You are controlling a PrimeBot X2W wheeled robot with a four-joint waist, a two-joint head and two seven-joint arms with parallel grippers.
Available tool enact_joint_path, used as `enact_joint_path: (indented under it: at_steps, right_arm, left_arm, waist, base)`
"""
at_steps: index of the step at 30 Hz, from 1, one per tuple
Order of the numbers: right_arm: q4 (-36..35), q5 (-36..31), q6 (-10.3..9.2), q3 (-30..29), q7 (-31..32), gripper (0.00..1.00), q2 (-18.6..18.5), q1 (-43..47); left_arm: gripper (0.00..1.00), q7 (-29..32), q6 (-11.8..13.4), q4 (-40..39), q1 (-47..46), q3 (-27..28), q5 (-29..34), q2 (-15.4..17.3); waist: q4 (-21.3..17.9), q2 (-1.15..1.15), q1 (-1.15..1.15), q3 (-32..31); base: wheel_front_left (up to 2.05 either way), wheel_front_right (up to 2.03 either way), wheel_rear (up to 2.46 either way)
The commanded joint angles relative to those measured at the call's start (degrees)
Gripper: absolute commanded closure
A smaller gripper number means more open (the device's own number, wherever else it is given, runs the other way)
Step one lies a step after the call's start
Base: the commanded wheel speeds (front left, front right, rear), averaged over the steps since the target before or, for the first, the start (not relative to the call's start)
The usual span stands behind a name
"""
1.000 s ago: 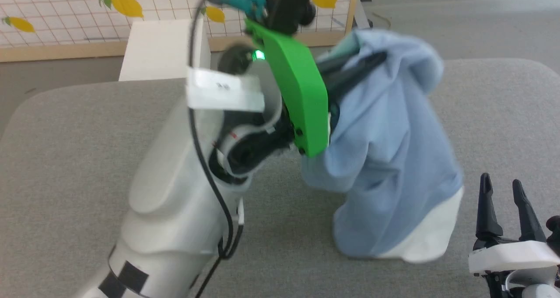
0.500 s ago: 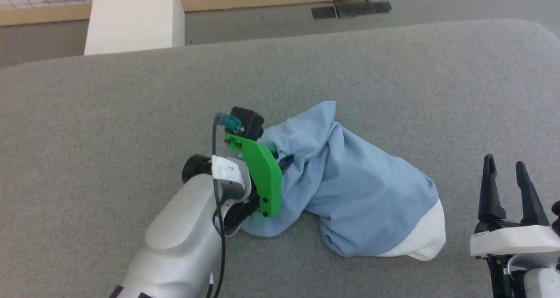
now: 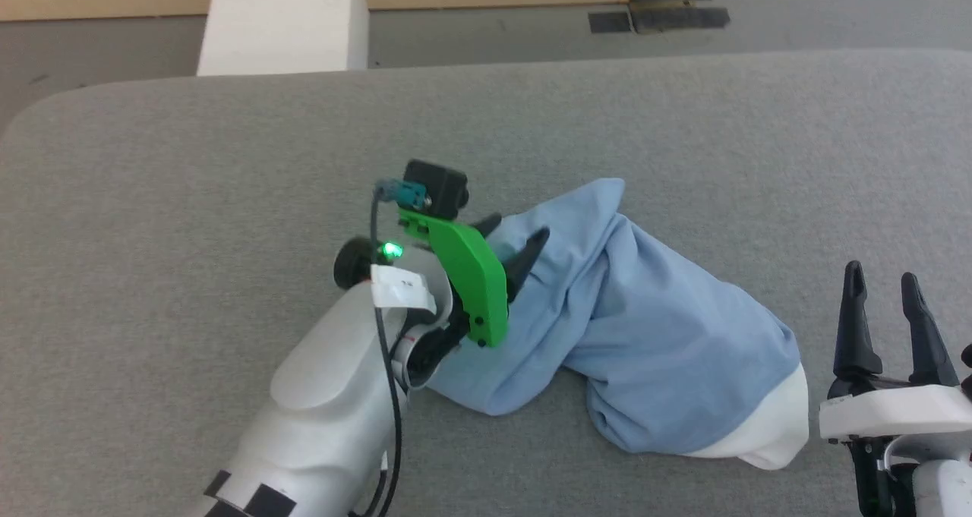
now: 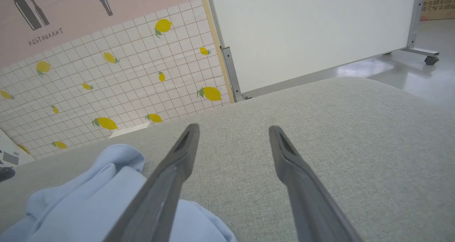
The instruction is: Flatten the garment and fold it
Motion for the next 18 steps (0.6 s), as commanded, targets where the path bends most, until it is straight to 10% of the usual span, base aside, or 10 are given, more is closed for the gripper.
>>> enact_joint_path:
  at_steps: [1, 5, 11, 18]
  right_arm:
    - [-0.05, -0.52, -0.09, -0.15, -0.05, 0.0, -0.05, 0.32]
    - [0.02, -0.71, -0.09, -0.48, -0.05, 0.0, -0.05, 1.35]
    - [-0.88, -0.55, -0.09, -1.26, -0.05, 0.0, -0.05, 2.73]
    - [-2.01, -0.6, -0.09, -2.31, -0.05, 0.0, -0.05, 3.47]
  left_arm:
    - [0.0, -1.37, -0.31, -1.43, -0.92, 0.51, -0.42, 0.78]
    - [0.0, -6.41, 0.11, -6.77, -0.2, 2.92, -0.27, 3.19]
    - [0.0, -24.61, 7.47, -21.23, 10.03, 10.58, 4.39, 8.69]
    - [0.0, -29.29, 13.88, -34.1, 26.25, 20.19, 9.99, 7.59]
  waist:
    - [2.33, 0.0, 0.0, -2.45]
    - [3.73, 0.0, 0.0, -4.34]
    - [4.37, 0.0, 0.0, -6.54]
    - [4.06, 0.0, 0.0, -6.59]
  base:
    - [0.0, 0.0, 0.0]
    - [0.0, 0.0, 0.0]
    - [0.0, 0.0, 0.0]
    - [0.0, 0.0, 0.0]
